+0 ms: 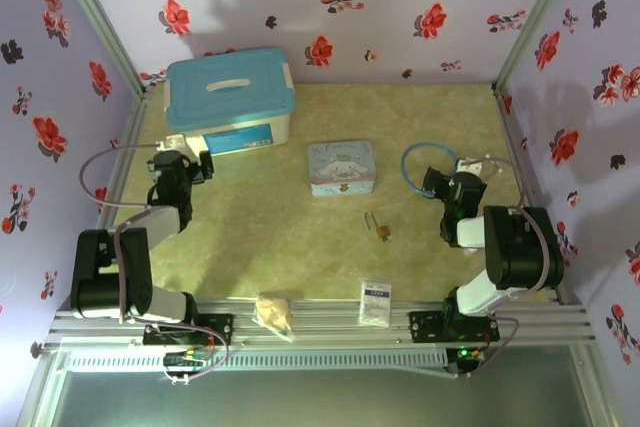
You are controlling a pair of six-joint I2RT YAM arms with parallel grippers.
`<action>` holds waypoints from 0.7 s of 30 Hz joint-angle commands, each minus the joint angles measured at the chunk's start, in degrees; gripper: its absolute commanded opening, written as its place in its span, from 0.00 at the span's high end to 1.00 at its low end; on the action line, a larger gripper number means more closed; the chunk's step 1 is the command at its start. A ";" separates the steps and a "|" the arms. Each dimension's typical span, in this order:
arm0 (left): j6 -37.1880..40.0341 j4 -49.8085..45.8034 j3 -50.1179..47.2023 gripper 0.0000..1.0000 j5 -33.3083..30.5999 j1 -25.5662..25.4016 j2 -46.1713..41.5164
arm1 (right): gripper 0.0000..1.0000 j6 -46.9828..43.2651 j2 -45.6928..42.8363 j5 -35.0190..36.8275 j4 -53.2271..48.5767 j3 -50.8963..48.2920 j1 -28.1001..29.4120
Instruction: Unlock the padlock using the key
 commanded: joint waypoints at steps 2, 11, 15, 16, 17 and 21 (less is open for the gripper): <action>0.19 14.32 -7.14 0.00 2.52 0.82 3.26 | 0.01 -2.07 0.40 -1.10 5.18 0.89 0.27; 0.74 17.87 -7.96 0.00 3.05 0.73 5.60 | 0.01 -2.93 -0.11 -1.37 2.83 1.63 0.79; 0.80 17.99 -8.05 0.00 3.05 0.70 5.62 | 0.01 -3.50 -0.14 -2.23 1.82 2.09 0.97; 0.82 17.95 -8.05 0.00 3.05 0.71 5.62 | 0.01 -3.75 0.00 -2.92 1.29 2.57 0.97; 0.80 17.95 -8.06 0.00 3.05 0.76 5.63 | 0.01 -3.57 0.44 -3.05 -0.10 3.62 0.89; 0.91 17.97 -8.05 0.00 2.92 0.61 5.59 | 0.01 -3.92 -0.20 -3.12 0.73 2.62 1.01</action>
